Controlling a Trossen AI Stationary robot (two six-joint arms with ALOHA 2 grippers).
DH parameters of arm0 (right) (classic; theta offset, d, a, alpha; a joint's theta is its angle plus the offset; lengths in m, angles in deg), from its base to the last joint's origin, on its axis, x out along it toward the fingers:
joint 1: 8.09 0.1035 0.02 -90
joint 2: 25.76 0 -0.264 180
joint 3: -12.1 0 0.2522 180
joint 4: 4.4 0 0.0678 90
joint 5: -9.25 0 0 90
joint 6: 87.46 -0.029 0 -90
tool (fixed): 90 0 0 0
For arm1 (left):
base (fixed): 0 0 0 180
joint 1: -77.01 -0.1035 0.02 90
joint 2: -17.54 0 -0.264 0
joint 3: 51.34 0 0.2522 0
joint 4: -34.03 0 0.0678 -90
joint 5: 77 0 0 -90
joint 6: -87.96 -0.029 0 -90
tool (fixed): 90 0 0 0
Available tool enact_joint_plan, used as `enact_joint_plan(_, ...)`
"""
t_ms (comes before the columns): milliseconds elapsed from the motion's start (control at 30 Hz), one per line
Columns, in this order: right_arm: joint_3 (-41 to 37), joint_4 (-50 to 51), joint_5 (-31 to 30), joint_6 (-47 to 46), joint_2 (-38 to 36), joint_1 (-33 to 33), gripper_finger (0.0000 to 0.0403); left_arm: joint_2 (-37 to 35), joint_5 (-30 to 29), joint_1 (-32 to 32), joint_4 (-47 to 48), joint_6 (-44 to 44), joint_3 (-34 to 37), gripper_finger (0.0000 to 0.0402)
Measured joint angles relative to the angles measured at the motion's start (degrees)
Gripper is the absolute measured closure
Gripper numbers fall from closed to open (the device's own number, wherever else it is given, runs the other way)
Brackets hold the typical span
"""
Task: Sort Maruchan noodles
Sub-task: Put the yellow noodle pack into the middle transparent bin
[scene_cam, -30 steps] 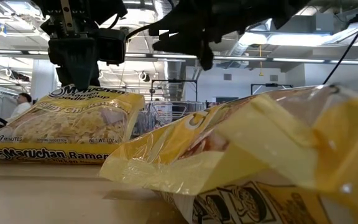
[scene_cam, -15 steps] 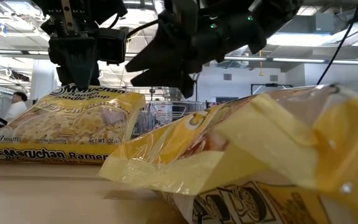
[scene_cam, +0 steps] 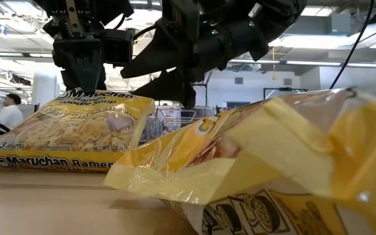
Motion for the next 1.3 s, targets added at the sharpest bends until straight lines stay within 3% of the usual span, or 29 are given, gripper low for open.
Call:
enact_joint_plan(500,-0.02,5.30,-0.21,-2.06,0.00,0.55,0.0156,0.00,0.17,0.00,-3.42,-0.04,0.00,0.0402)
enact_joint_plan(733,-0.02,5.23,4.75,-3.49,0.00,0.59,0.0156,-0.01,-0.22,0.00,-4.43,0.00,0.00,0.0402)
enact_joint_plan(867,0.02,5.55,4.70,-6.28,0.61,0.64,0.0166,-0.01,-0.77,0.00,-6.73,0.09,0.00,0.0402)
enact_joint_plan(1067,3.04,4.90,6.39,-7.55,3.91,0.53,0.0219,-0.01,-1.25,0.02,-7.62,0.10,0.00,0.0402)
enact_joint_plan(1300,4.39,5.92,9.89,-7.76,5.69,0.59,0.0339,-0.01,-1.34,0.00,-7.67,-0.03,0.00,0.0402)
